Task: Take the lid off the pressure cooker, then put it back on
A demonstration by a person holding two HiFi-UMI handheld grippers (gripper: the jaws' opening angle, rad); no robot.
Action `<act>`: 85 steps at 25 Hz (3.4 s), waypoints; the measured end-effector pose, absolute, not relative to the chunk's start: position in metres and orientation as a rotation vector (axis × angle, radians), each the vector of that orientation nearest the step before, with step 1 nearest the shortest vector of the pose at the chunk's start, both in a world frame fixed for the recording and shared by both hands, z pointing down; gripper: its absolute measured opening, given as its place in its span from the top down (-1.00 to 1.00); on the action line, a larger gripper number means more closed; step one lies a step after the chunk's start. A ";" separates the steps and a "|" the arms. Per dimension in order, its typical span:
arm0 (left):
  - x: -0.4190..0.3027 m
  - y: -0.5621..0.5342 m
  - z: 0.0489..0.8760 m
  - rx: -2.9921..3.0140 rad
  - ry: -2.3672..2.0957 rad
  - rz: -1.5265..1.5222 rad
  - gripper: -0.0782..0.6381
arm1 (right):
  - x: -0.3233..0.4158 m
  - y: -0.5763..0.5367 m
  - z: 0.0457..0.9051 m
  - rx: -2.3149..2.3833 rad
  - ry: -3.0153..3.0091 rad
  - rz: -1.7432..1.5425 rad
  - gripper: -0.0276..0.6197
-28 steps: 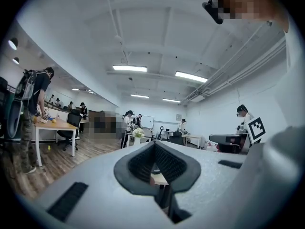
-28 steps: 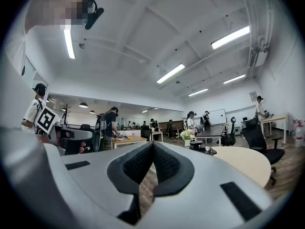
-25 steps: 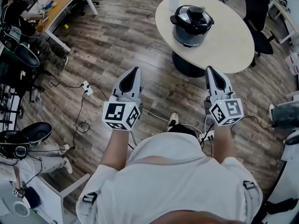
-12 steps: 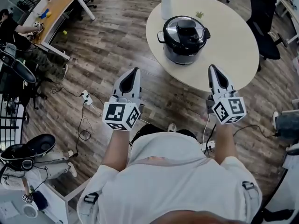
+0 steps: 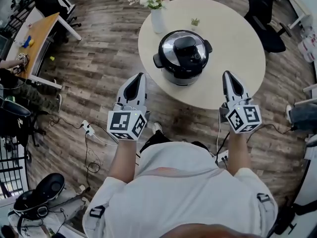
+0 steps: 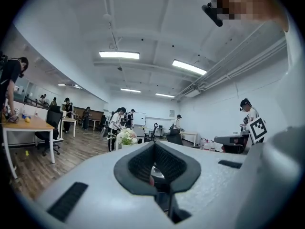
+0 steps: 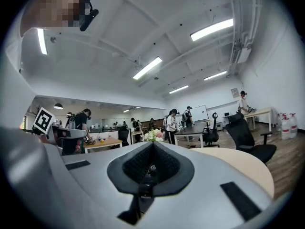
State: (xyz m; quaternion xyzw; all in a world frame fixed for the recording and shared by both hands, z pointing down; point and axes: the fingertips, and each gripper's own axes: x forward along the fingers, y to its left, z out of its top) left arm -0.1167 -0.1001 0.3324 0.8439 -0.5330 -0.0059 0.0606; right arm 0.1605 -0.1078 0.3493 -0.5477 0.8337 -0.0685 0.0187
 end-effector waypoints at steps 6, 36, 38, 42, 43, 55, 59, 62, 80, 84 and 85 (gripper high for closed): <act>-0.141 -0.169 0.325 2.647 -1.515 -0.026 0.77 | 0.142 -0.152 0.328 -1.844 2.505 -0.137 0.91; -0.108 -0.205 0.304 2.665 -1.448 -0.101 -0.17 | 0.147 -0.210 0.312 -1.544 2.632 -0.202 -0.09; -0.107 -0.205 0.308 2.670 -1.442 -0.079 -0.25 | 0.149 -0.212 0.310 -1.529 2.602 -0.232 -0.25; -0.109 -0.203 0.310 2.659 -1.449 -0.051 -0.36 | 0.153 -0.211 0.305 -1.545 2.585 -0.231 -0.36; -0.111 -0.201 0.310 2.654 -1.454 -0.056 -0.37 | 0.153 -0.209 0.305 -1.548 2.587 -0.233 -0.37; -0.126 -0.187 0.307 2.627 -1.514 -0.087 -0.37 | 0.104 -0.218 0.321 -1.339 3.174 -0.113 -0.38; -0.125 -0.178 0.312 2.624 -1.505 -0.083 -0.37 | 0.079 -0.227 0.325 -1.113 3.443 -0.025 -0.38; -0.125 -0.174 0.316 2.615 -1.500 -0.084 -0.37 | 0.064 -0.238 0.339 -0.925 3.636 -0.020 -0.38; -0.143 -0.181 0.354 2.499 -1.522 -0.038 -0.37 | 0.012 -0.283 0.477 0.146 4.482 0.172 -0.37; -0.142 -0.181 0.358 2.495 -1.511 -0.036 -0.37 | 0.013 -0.281 0.487 0.248 4.516 0.152 -0.37; -0.142 -0.180 0.359 2.496 -1.508 -0.036 -0.37 | 0.013 -0.281 0.489 0.259 4.523 0.156 -0.36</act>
